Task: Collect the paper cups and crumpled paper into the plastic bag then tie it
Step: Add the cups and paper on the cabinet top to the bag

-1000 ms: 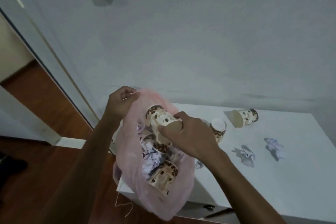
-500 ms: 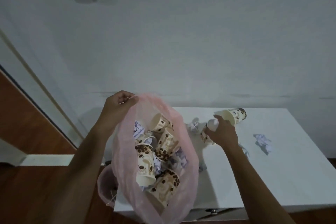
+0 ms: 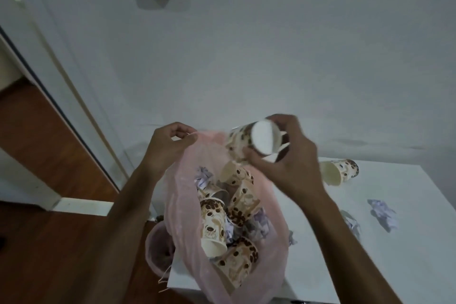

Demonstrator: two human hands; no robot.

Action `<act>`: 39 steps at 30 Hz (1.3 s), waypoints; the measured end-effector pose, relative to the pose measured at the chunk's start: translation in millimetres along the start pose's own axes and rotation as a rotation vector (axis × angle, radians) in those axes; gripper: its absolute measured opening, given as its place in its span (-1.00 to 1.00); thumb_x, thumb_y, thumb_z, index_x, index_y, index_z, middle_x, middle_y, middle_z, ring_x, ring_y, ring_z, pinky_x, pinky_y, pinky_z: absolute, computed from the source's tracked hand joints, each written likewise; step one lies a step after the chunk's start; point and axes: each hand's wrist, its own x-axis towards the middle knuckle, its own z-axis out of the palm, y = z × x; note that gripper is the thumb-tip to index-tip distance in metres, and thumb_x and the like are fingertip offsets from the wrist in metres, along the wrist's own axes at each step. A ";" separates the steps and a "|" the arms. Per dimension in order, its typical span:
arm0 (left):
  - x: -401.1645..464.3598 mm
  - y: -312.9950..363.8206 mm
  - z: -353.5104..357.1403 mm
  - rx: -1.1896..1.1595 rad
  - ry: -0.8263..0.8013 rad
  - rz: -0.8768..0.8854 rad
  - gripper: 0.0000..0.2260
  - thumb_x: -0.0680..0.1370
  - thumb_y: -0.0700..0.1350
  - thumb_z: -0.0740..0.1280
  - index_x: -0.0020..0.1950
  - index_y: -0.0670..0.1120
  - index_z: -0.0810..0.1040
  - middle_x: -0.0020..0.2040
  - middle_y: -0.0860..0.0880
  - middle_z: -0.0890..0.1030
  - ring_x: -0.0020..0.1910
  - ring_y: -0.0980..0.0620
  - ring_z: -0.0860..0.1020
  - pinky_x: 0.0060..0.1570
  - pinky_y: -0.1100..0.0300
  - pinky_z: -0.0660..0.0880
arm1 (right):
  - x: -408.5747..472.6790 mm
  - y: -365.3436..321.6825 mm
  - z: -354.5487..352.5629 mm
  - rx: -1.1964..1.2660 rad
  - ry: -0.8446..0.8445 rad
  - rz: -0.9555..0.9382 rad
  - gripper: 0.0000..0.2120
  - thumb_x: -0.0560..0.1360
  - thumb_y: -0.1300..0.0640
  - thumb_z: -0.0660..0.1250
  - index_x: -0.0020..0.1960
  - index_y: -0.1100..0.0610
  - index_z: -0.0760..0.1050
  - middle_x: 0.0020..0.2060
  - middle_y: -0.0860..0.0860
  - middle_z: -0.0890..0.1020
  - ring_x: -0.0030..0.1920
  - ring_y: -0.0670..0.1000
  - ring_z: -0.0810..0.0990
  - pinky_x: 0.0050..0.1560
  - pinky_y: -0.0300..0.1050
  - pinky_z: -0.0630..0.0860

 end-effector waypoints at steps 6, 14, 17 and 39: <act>6.1 -2.9 4.1 -0.029 0.006 -0.044 -0.97 0.47 -0.15 0.47 -0.11 -0.04 0.67 -0.13 -0.01 0.67 -0.13 0.12 0.57 -0.10 0.26 0.47 | -2.1 18.9 37.5 -0.135 -0.503 -0.089 -0.31 0.33 -0.21 0.49 0.41 -0.19 0.37 0.34 -0.17 0.48 0.24 -0.18 0.47 0.20 -0.20 0.47; 8.5 -7.0 2.2 -0.059 0.022 -0.050 -0.97 0.47 -0.18 0.47 -0.11 -0.08 0.67 -0.16 0.01 0.66 -0.17 0.14 0.56 -0.15 0.32 0.45 | 40.6 129.5 36.0 -0.171 -0.072 0.292 -0.83 0.50 0.07 0.42 0.08 0.03 0.60 -0.05 -0.04 0.67 -0.22 -0.16 0.58 -0.15 -0.34 0.42; 7.4 -7.2 4.4 -0.064 0.020 -0.052 -0.97 0.47 -0.19 0.46 -0.12 -0.08 0.67 -0.17 0.01 0.65 -0.19 0.13 0.56 -0.16 0.33 0.45 | 40.4 176.6 54.3 -0.342 -0.405 0.401 -0.63 0.47 0.04 0.43 0.27 -0.02 0.54 0.14 0.04 0.63 0.06 0.03 0.60 0.06 -0.21 0.43; 9.5 1.8 20.2 -0.088 0.046 -0.070 -0.98 0.48 -0.14 0.44 -0.11 -0.06 0.66 -0.15 0.02 0.65 -0.12 0.12 0.56 -0.09 0.27 0.47 | 0.5 33.2 29.9 -0.414 -0.516 0.070 -0.20 0.27 -0.44 0.36 0.45 -0.28 0.26 0.44 -0.14 0.35 0.12 -0.04 0.58 0.13 -0.10 0.54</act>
